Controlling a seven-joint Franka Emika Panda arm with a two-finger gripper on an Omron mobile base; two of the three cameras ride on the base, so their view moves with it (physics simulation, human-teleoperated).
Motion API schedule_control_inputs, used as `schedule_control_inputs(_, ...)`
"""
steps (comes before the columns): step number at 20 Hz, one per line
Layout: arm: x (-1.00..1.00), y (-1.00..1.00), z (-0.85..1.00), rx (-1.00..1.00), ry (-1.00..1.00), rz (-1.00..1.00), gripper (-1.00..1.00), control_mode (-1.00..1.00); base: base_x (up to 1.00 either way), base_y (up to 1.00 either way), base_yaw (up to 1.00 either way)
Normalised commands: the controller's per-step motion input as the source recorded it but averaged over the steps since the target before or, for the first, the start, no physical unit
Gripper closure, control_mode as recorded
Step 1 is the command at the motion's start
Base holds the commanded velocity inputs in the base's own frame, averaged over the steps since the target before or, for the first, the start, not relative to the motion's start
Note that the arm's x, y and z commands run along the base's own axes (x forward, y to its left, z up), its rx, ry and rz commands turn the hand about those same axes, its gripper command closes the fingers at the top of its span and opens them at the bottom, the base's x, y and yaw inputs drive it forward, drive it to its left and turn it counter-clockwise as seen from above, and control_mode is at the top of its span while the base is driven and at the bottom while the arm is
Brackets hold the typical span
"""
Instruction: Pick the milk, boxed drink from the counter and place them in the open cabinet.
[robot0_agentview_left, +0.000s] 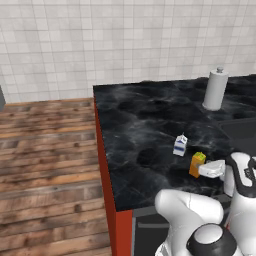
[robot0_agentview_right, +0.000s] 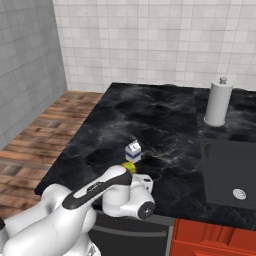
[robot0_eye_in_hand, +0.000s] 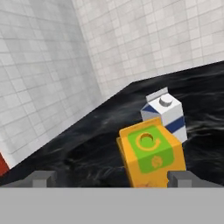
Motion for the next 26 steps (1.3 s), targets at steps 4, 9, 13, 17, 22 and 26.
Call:
schedule_control_inputs(4,0.00,-0.36,0.00,0.02,0.00,0.01,-1.00,-1.00,0.00,0.00,0.00)
schedule_control_inputs(9,0.00,-0.13,0.00,0.00,0.00,0.00,-1.00,-1.00,0.00,0.00,0.00)
schedule_control_inputs(13,0.02,0.00,0.00,0.00,0.03,0.00,-1.00,-1.00,0.00,0.00,0.00)
schedule_control_inputs(17,0.02,0.00,-0.01,0.00,0.05,0.03,-1.00,-1.00,0.00,0.00,0.00)
schedule_control_inputs(22,0.00,0.00,-0.01,0.00,0.03,0.04,-1.00,-1.00,0.00,0.00,0.00)
schedule_control_inputs(26,0.00,0.00,-0.04,-0.01,0.00,0.04,-1.00,-1.00,0.00,0.00,0.00)
